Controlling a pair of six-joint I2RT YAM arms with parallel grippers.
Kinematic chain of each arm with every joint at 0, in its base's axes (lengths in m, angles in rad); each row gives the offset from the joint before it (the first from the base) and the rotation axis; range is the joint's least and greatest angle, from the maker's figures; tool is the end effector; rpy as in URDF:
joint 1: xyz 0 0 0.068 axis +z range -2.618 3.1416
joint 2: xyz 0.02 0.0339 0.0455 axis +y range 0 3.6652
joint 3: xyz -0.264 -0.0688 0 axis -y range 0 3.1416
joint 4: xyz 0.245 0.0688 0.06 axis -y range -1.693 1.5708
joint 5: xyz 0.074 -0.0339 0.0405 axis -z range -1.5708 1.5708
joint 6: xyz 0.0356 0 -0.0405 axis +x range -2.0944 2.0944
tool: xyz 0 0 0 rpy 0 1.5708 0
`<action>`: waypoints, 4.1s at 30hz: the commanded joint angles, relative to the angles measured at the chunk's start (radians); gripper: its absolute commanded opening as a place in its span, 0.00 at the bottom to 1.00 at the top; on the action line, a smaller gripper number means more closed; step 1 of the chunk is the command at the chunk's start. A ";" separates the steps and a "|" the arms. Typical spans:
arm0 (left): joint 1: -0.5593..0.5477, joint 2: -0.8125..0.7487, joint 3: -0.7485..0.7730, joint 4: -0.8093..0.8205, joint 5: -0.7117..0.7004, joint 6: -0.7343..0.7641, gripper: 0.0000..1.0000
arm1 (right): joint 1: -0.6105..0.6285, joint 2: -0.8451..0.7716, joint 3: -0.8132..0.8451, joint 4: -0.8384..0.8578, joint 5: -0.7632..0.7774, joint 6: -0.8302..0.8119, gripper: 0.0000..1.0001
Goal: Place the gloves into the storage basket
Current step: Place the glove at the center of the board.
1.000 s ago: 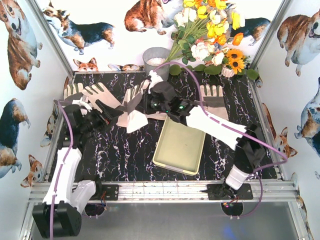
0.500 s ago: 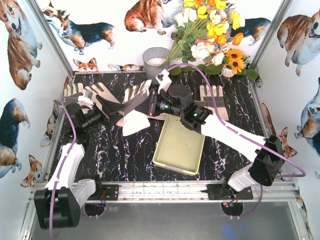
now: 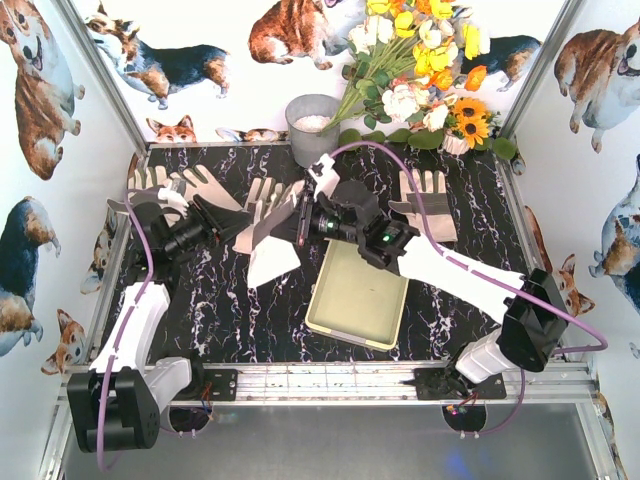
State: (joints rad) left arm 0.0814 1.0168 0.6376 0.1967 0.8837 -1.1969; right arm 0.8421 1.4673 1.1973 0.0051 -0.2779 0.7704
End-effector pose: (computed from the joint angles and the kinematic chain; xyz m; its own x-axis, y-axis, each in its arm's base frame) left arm 0.2274 -0.0091 0.2855 -0.7234 -0.6514 -0.2286 0.0895 0.2397 -0.9667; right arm 0.2253 0.2671 0.3402 -0.7475 0.1682 -0.6426 -0.5200 0.4538 0.7237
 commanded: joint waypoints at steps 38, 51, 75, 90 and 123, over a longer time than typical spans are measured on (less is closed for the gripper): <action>0.001 -0.099 -0.073 -0.158 -0.096 -0.007 0.27 | 0.089 0.009 -0.001 -0.064 0.284 0.039 0.00; -0.004 -0.054 -0.041 -0.503 -0.254 0.437 0.00 | 0.221 0.285 0.285 -0.520 0.529 0.127 0.00; -0.476 0.353 -0.051 -0.342 -0.487 0.424 0.00 | 0.296 0.354 0.168 -1.016 0.718 0.318 0.00; -0.440 0.265 -0.094 -0.597 -0.729 0.429 0.00 | 0.297 0.389 0.182 -0.769 0.541 0.175 0.07; -0.376 0.105 -0.062 -0.718 -0.711 0.534 0.56 | 0.222 0.268 0.115 -0.690 0.511 0.099 0.49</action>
State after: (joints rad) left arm -0.3012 1.1385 0.5701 -0.5488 0.1070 -0.6754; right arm 1.0866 1.7580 1.2995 -0.7059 0.2150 0.8745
